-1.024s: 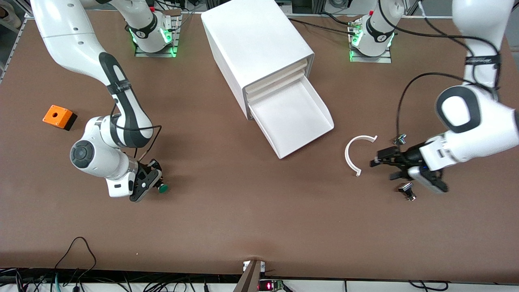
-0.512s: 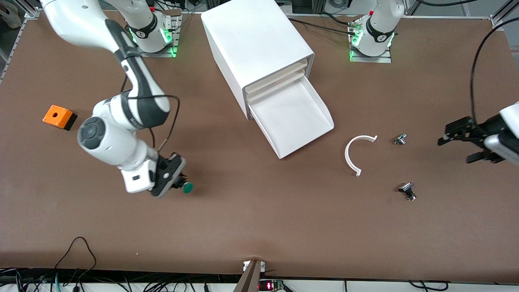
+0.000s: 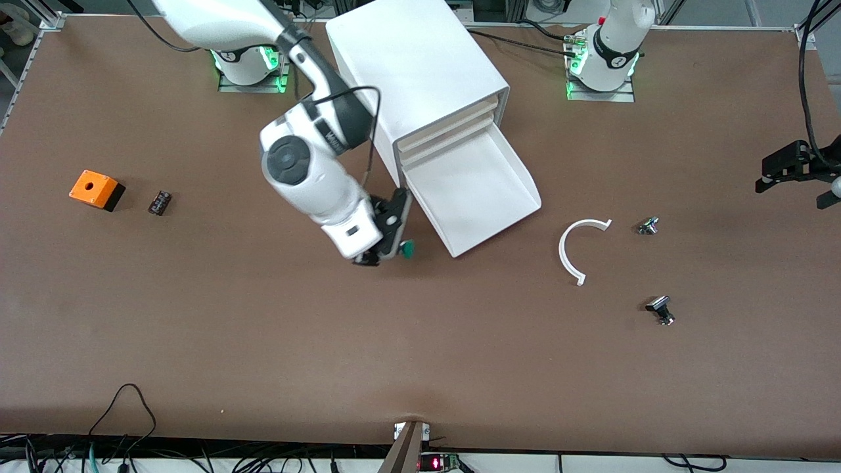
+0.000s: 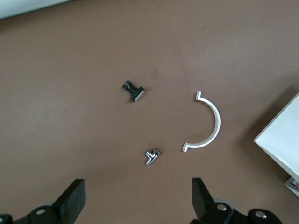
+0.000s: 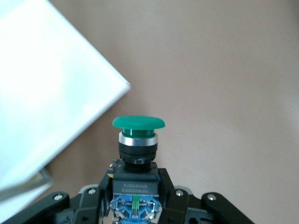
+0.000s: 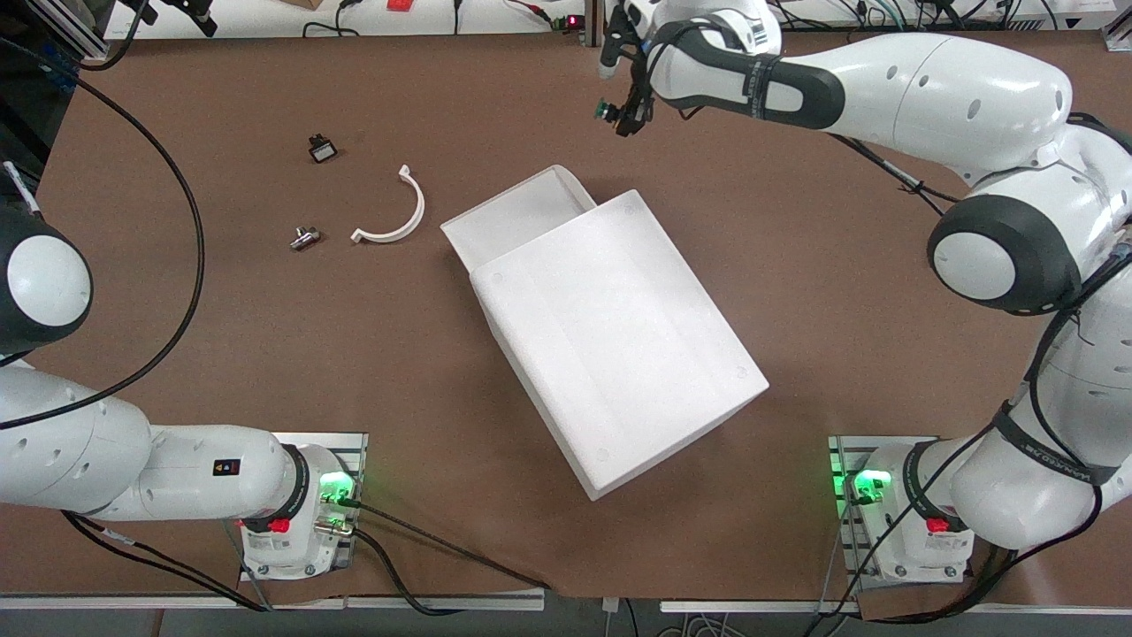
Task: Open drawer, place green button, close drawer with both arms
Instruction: 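Lower the green button into the open drawer and open the right gripper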
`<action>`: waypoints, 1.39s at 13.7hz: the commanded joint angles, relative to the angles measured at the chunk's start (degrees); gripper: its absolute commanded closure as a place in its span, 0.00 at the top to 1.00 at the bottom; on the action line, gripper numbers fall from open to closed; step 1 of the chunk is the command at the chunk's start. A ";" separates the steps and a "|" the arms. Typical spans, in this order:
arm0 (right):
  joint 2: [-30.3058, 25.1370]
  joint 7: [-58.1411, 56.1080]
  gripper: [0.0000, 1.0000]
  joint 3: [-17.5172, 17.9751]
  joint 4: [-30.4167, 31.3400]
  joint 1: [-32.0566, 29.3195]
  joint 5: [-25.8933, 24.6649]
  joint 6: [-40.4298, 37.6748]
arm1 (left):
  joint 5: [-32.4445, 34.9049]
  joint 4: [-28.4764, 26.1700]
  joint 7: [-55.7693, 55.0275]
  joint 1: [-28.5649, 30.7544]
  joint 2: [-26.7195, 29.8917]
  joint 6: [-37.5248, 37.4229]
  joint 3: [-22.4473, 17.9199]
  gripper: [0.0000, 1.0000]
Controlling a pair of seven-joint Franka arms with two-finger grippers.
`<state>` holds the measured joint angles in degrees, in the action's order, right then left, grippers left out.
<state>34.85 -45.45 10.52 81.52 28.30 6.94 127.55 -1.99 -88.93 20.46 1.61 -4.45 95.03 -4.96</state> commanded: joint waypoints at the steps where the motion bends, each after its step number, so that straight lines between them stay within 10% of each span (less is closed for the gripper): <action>1: 0.31 0.37 0.16 -0.41 -1.63 3.50 -1.05 -1.34 | 2.51 -3.87 -2.87 -0.20 2.61 0.68 0.30 1.00; 19: 8.22 -1.04 0.20 -2.08 -1.54 21.44 -15.19 0.95 | 3.22 -7.57 -3.93 -0.38 5.33 1.30 0.39 1.00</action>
<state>41.15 -45.82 9.07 81.15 49.06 -6.83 127.84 -0.21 -94.83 17.28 1.49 -0.91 95.61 -4.91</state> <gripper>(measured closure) 0.586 0.000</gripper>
